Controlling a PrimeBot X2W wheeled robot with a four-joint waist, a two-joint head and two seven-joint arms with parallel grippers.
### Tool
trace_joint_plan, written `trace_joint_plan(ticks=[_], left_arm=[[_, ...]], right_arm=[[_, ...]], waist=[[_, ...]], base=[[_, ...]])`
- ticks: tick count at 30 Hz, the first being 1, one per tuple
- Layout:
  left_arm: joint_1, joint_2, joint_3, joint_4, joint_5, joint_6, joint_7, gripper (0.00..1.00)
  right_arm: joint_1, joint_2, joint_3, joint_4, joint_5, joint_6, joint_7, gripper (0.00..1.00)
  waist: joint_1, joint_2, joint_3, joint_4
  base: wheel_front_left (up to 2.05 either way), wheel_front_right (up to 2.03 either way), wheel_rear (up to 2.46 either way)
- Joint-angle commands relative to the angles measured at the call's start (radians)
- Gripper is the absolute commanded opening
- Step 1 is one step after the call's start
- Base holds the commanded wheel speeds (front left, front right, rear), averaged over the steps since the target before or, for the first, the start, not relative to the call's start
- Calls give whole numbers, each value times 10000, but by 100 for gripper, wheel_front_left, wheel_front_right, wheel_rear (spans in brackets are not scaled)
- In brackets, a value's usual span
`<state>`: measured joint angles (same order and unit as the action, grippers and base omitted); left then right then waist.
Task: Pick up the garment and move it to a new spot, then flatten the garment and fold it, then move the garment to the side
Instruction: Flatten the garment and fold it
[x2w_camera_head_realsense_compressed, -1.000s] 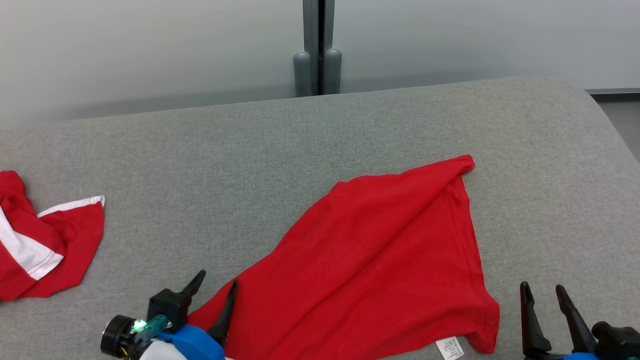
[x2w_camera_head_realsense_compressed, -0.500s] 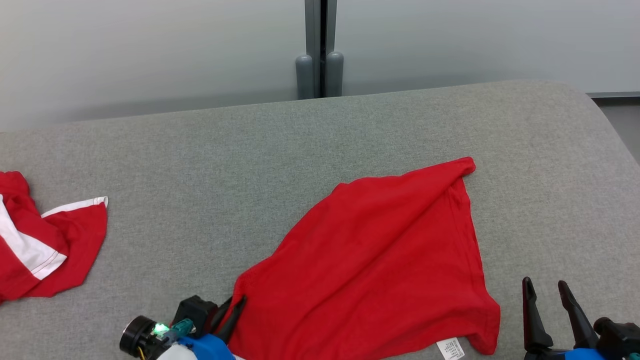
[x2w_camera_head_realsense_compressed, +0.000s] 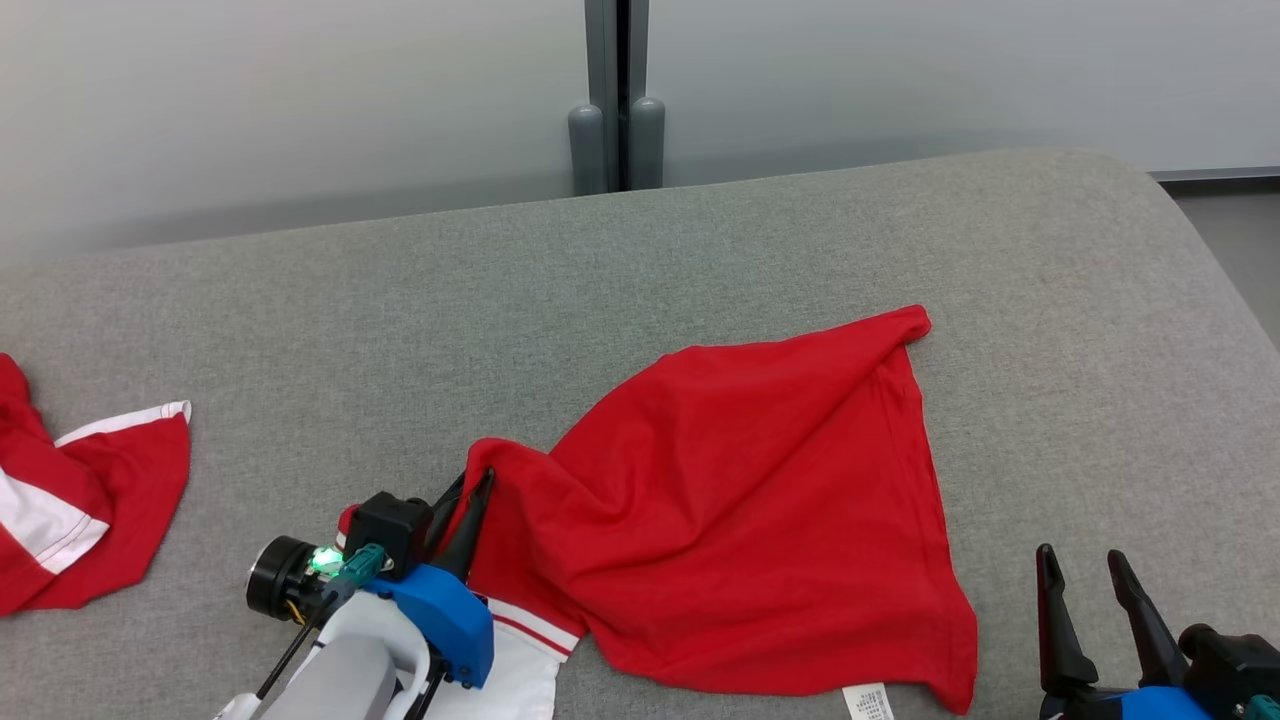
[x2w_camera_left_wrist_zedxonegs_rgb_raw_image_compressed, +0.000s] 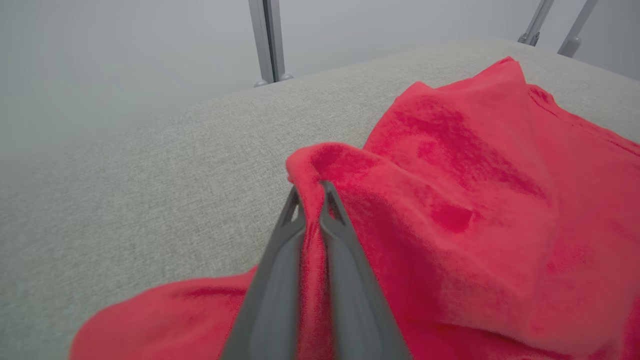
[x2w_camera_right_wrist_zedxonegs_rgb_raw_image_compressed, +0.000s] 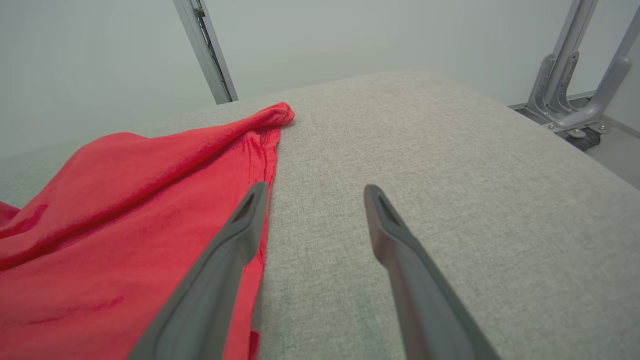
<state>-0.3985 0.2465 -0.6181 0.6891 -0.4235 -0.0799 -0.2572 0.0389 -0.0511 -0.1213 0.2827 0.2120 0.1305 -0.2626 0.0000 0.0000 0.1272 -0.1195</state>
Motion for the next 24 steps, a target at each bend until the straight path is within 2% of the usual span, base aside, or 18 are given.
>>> trace_joint_plan(ticks=[1, 5, 12, 16, 24], left_arm=[[-267, -98, 85, 246, -8, 2, -61, 100], [-33, -172, 588, -279, 139, 172, -90, 100], [1875, -178, 2815, -2981, 580, 551, -81, 100], [3024, -279, 3921, -4183, 1100, 510, -80, 100], [4294, -692, 5223, -5270, 1825, 265, -82, 100]], right_arm=[[-139, -2, 27, 32, -42, 6, -33, 100], [34, 0, -4, 8, -45, 6, -33, 100], [255, -4, 83, -184, -65, 4, -33, 100], [297, 1, 168, -348, -12, 6, -33, 100], [489, 1, 433, -705, -143, 6, -31, 100]], waist=[[0, 0, -23, -48], [0, 0, -152, 26], [0, 0, -587, 329], [0, 0, -809, 576], [0, 0, -1215, 1035]], base=[[0, 0, 0], [0, 0, 0], [0, 0, 0], [0, 0, 0], [0, 0, 0]])
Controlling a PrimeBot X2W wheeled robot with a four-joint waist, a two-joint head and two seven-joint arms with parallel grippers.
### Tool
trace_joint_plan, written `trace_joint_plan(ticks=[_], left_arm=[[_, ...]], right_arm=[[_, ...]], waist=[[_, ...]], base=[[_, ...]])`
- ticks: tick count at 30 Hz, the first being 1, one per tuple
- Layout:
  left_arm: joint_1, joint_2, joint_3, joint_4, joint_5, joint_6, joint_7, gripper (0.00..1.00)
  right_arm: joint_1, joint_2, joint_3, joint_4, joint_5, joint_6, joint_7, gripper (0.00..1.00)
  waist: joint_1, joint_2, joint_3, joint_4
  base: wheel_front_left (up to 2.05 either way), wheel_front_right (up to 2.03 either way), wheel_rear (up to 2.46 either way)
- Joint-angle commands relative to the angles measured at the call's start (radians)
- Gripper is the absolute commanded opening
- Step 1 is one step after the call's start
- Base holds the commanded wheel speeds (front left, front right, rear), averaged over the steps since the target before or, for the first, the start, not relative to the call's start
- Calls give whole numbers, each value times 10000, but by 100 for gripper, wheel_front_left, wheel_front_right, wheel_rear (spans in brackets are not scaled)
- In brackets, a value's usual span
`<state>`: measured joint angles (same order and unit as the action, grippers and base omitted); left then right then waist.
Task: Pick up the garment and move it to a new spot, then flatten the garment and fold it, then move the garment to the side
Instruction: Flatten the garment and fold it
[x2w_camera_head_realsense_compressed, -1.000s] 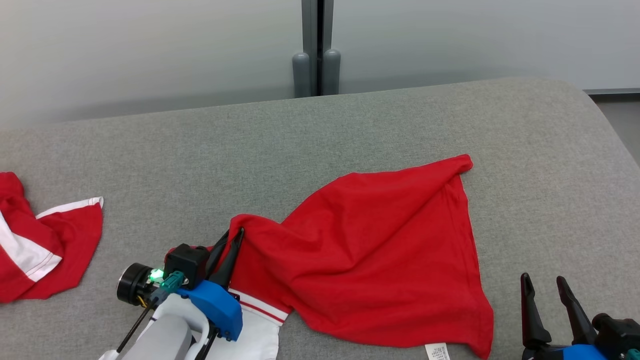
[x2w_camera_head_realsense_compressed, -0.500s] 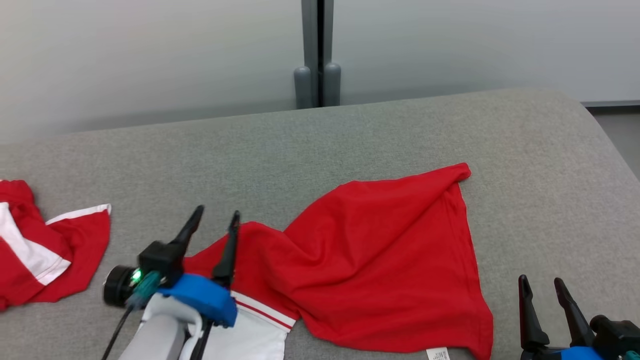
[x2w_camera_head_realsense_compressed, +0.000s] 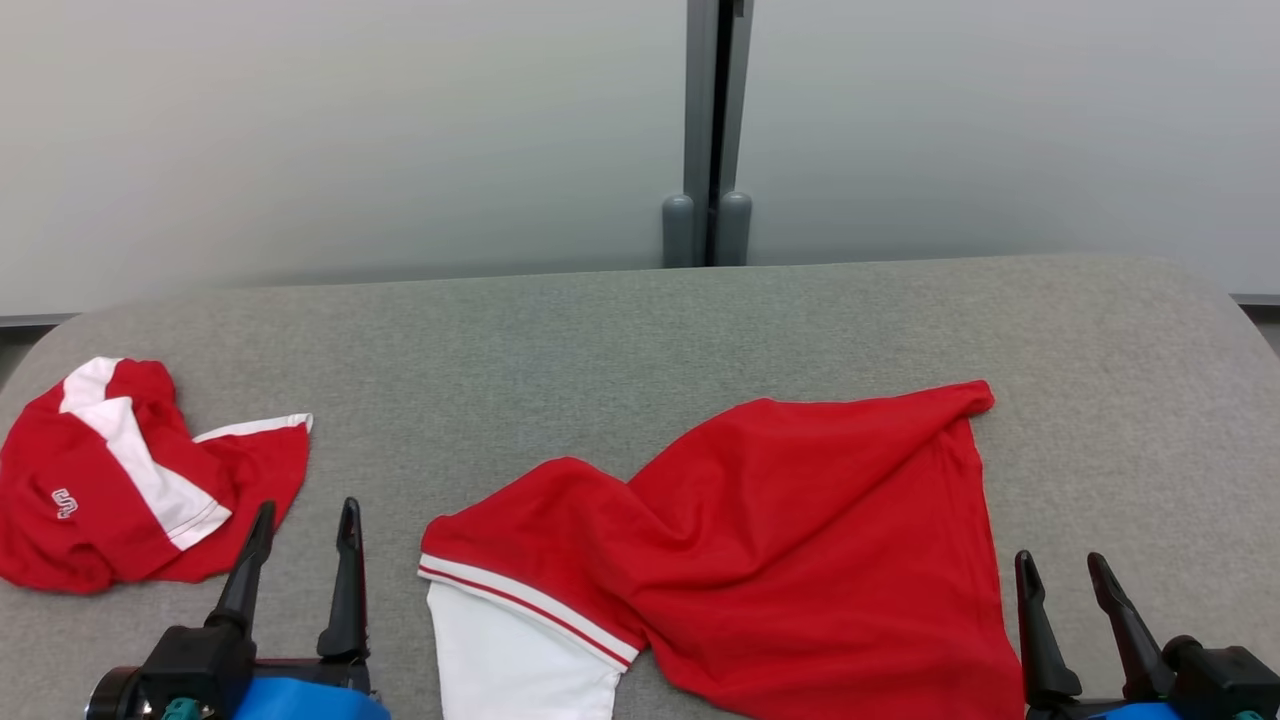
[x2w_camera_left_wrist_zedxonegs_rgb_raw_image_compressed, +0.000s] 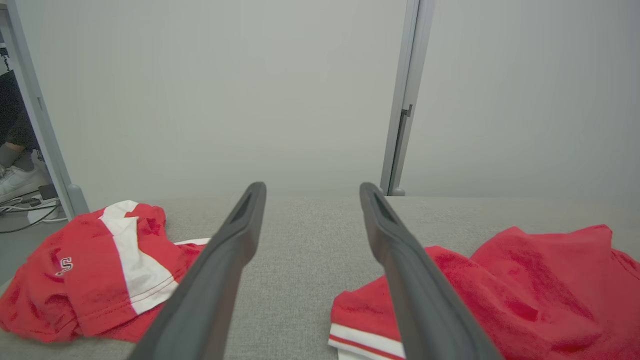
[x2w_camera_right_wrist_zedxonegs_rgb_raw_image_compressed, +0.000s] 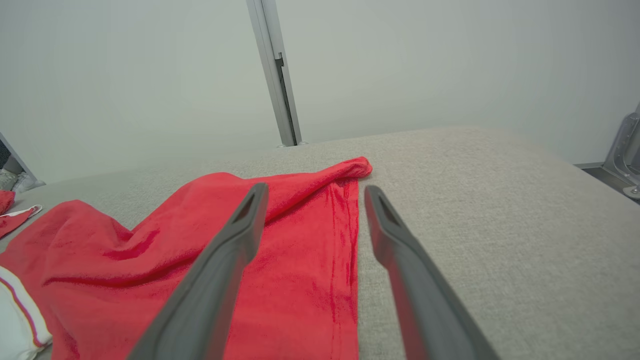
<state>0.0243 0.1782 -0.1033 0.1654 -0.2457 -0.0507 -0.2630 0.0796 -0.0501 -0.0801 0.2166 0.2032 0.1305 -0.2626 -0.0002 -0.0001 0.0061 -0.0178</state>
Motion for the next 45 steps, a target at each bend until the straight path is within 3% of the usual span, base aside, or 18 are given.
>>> trace_joint_plan(ticks=[1, 17, 40, 45], left_arm=[[154, -70, 183, -79, 131, -77, -23, 100], [691, -621, 890, 107, 1077, -456, -23, 100], [649, -819, 1136, 179, 1407, -630, -24, 100], [645, -847, 1015, 528, 1358, -687, -24, 100]], right_arm=[[79, -11, 38, -118, -67, 6, -33, 100], [808, -10, 625, -1129, -411, 4, -32, 100], [871, -9, 477, -1067, -450, 6, -32, 100], [851, -9, 277, -493, -342, 6, 7, 100]], waist=[[2, 1, -43, 79], [2, 1, -221, 237], [2, 1, -134, 139], [2, 1, -113, 122]], base=[[0, 0, 0], [0, 0, 0], [0, 0, 0], [0, 0, 0]])
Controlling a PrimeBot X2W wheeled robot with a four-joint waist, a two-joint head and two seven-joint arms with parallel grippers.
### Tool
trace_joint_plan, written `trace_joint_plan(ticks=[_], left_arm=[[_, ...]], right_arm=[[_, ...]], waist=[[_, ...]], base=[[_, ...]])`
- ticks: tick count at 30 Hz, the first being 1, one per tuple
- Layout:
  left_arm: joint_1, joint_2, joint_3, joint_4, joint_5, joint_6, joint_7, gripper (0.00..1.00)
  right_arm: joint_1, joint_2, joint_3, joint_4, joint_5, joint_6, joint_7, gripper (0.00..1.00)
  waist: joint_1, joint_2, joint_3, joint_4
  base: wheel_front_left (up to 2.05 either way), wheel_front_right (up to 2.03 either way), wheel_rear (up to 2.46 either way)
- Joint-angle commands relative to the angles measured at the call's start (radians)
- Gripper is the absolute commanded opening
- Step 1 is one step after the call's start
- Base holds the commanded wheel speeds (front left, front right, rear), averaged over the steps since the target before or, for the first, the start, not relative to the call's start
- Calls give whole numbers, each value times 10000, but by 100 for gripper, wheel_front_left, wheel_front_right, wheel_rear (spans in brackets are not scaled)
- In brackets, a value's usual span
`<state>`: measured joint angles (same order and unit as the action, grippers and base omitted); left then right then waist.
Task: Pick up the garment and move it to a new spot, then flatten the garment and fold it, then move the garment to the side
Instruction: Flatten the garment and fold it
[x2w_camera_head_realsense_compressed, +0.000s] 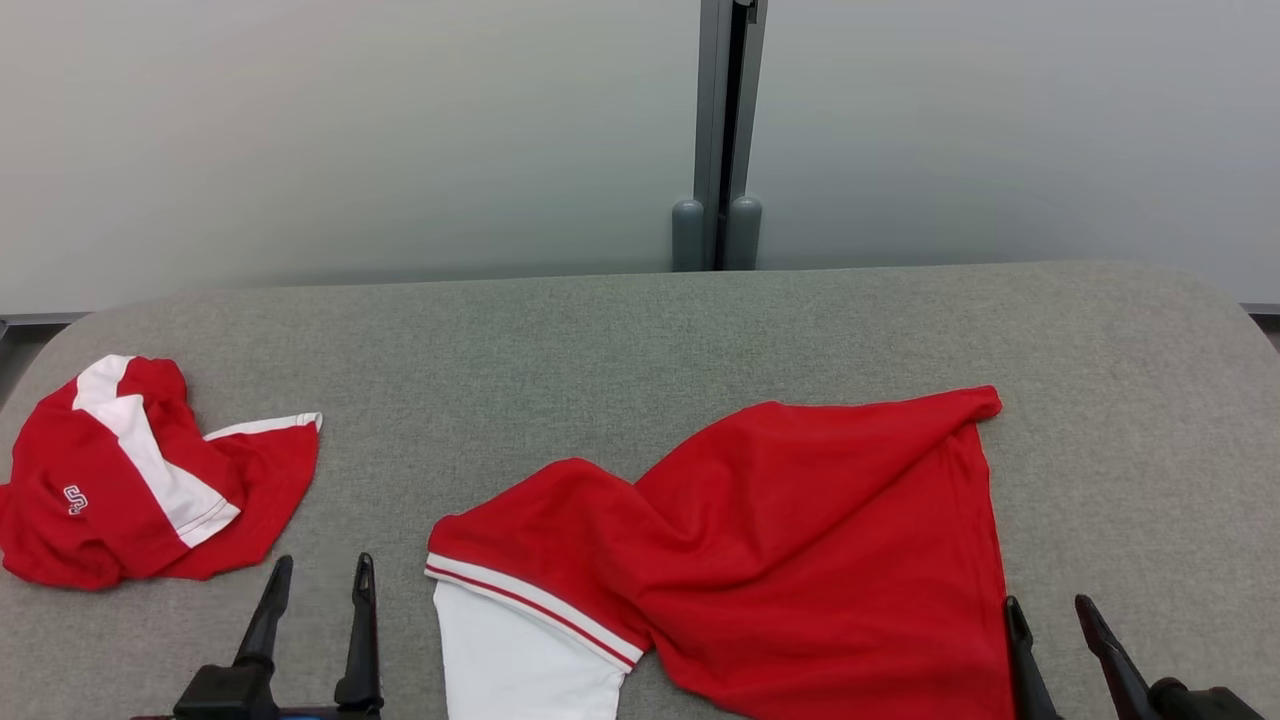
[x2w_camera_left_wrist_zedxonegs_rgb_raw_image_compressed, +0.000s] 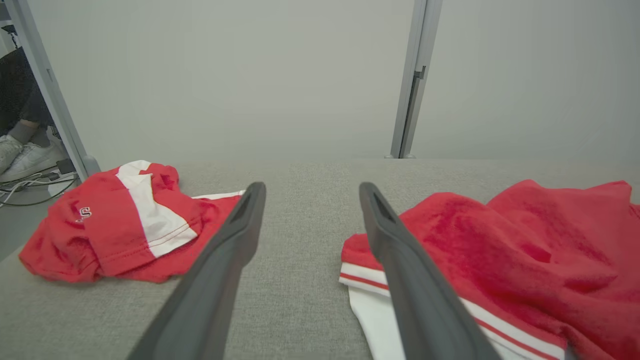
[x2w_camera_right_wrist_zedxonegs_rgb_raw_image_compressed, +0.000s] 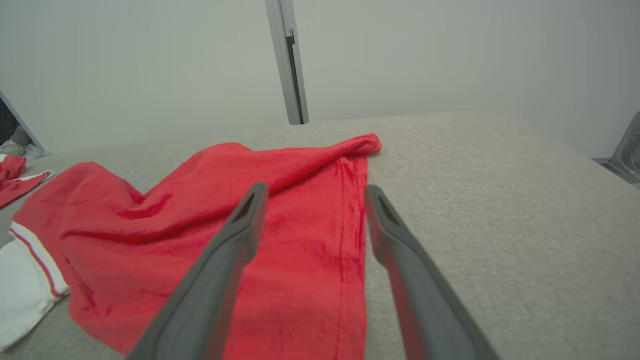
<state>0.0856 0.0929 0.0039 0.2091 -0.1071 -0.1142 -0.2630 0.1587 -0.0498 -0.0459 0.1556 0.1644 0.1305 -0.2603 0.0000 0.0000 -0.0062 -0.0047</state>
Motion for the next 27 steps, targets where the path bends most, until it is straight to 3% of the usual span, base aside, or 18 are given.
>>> trace_joint_plan(ticks=[1, 12, 27], left_arm=[[15, -9, -84, 199, -97, -73, -24, 100], [-245, -136, -701, 2327, -650, -174, -26, 100], [-663, -66, -1601, 4233, -1755, -192, -23, 100]], right_arm=[[17, -13, -129, 276, 53, 4, -22, 100], [-218, -13, -280, 2503, 293, 6, -54, 100], [-613, -16, 681, 3624, 1598, 6, -54, 100]], waist=[[0, 0, 20, -18], [0, 0, 318, -187], [0, 0, 691, -323]], base=[[0, 0, 0], [0, 0, 0], [0, 0, 0]])
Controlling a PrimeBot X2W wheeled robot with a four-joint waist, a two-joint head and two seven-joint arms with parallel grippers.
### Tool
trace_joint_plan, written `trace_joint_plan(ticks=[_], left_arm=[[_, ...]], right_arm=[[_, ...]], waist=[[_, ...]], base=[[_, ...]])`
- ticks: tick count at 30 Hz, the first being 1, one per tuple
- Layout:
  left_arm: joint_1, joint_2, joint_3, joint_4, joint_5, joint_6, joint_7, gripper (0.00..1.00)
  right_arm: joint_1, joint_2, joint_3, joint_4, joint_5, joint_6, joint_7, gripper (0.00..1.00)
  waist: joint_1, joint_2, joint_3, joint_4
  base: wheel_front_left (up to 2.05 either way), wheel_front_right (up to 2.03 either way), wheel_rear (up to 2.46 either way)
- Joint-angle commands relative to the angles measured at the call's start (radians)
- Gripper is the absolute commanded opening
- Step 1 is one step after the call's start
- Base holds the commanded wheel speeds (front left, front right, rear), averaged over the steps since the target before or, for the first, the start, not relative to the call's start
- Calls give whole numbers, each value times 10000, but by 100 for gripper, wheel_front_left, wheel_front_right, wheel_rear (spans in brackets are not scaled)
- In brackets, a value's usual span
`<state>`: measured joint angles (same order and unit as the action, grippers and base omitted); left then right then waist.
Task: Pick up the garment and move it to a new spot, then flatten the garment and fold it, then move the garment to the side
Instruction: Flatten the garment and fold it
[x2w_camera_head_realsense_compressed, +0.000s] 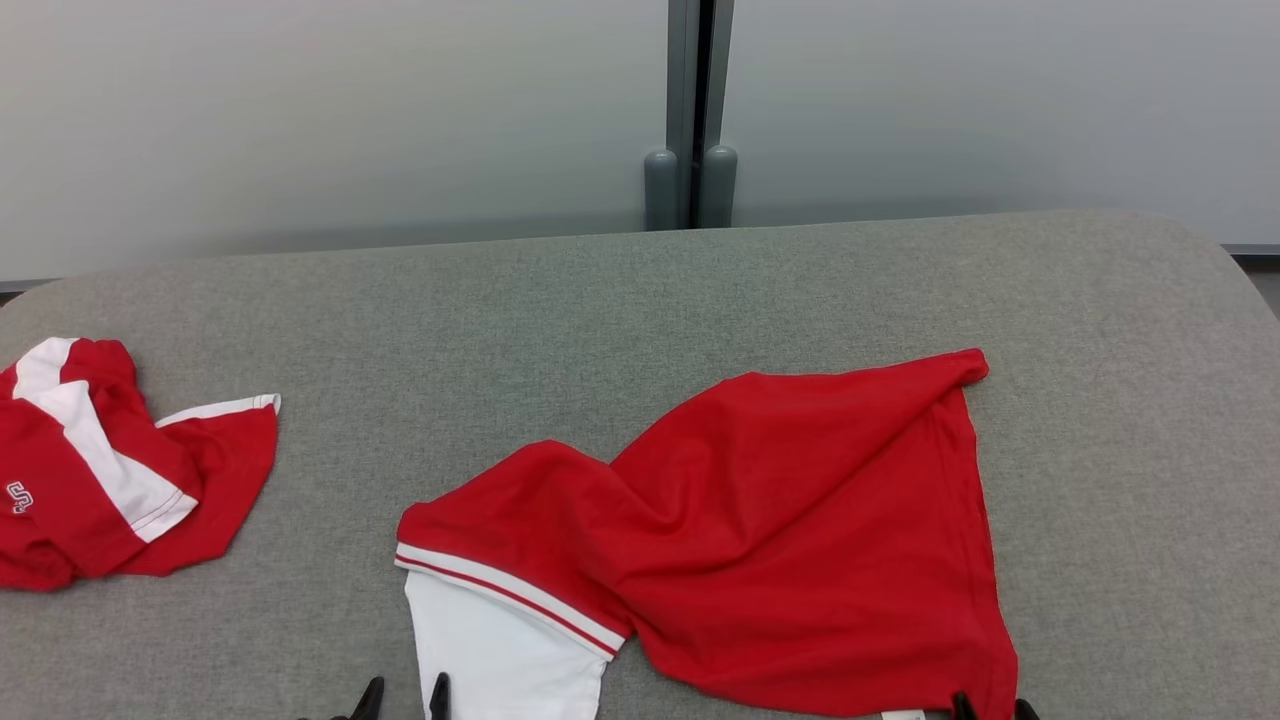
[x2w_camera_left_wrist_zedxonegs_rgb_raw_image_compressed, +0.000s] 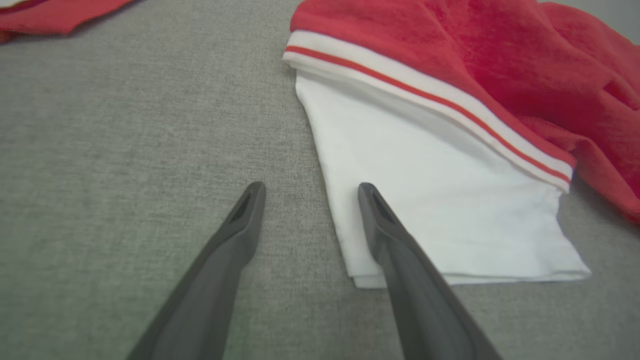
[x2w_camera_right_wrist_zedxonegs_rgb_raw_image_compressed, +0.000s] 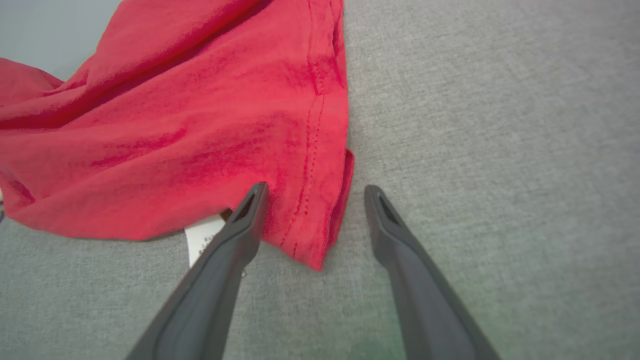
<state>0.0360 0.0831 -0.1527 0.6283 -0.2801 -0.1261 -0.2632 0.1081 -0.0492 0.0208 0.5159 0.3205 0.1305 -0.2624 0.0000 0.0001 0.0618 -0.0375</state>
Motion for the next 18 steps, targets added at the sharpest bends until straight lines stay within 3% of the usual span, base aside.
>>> trace_joint_plan(ticks=[1, 18], left_arm=[[-234, 38, -107, 145, -89, -73, -12, 100], [-927, 39, -1775, 843, -1092, -76, 15, 97]], right_arm=[[-160, -28, 62, 58, 129, 4, -33, 100], [-875, -12, 1136, 840, 1284, 6, -4, 100]], waist=[[0, -1, 34, 0], [0, -1, 227, -180]], base=[[0, 0, 0], [0, 0, 0]])
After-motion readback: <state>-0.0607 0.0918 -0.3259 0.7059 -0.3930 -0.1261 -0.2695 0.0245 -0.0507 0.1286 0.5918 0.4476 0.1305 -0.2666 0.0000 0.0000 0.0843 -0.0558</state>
